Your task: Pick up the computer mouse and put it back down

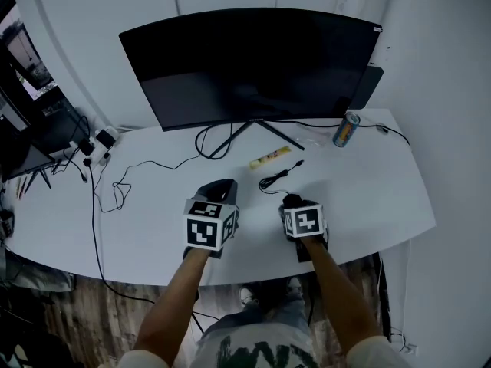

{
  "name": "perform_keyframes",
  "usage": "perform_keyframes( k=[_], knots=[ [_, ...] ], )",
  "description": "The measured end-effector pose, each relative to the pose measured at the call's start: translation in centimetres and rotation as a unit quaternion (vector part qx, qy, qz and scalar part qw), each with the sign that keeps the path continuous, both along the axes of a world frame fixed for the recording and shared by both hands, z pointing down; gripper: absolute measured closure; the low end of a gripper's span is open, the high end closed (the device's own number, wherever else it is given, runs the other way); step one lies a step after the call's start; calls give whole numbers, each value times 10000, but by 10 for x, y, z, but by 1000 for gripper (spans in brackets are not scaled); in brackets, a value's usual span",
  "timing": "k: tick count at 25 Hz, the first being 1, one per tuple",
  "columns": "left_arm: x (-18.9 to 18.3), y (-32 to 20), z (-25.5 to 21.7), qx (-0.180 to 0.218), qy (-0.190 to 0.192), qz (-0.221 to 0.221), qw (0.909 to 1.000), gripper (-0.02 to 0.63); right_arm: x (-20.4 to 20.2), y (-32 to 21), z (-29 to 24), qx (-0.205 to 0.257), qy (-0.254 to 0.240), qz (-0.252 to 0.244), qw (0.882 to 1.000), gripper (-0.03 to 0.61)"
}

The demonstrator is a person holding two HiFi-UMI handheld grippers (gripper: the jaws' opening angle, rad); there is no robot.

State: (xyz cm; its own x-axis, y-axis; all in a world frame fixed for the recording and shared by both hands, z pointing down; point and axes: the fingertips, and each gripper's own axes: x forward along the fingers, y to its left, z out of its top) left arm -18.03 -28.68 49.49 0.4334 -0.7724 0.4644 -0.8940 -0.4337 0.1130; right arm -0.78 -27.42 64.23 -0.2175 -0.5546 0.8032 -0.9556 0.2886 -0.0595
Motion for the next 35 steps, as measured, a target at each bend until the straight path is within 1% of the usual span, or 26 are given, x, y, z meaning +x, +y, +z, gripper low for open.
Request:
perform_keyframes(
  k=[4,7,15,21,35],
  knots=[
    [0,2,-2,17,-9,-6,10000,609,0,1,-3,-14,-162,-48,9999,267],
    [0,1,-7,52,-3,-17,10000,609,2,0,-10,97,-241,-2,9997,267],
    [4,-3,-24,176,36,-69,9998,609,8,-19,-54,582,-423,-20,9974,267],
    [7,-9,-42,302,88,-155,9994,609,9,-32,-90,897,-478,-144,9947,267],
    [27,-17,-74,557,131,-328,9978,609,17,-53,-174,1728,-733,-421,9813,267]
  ],
)
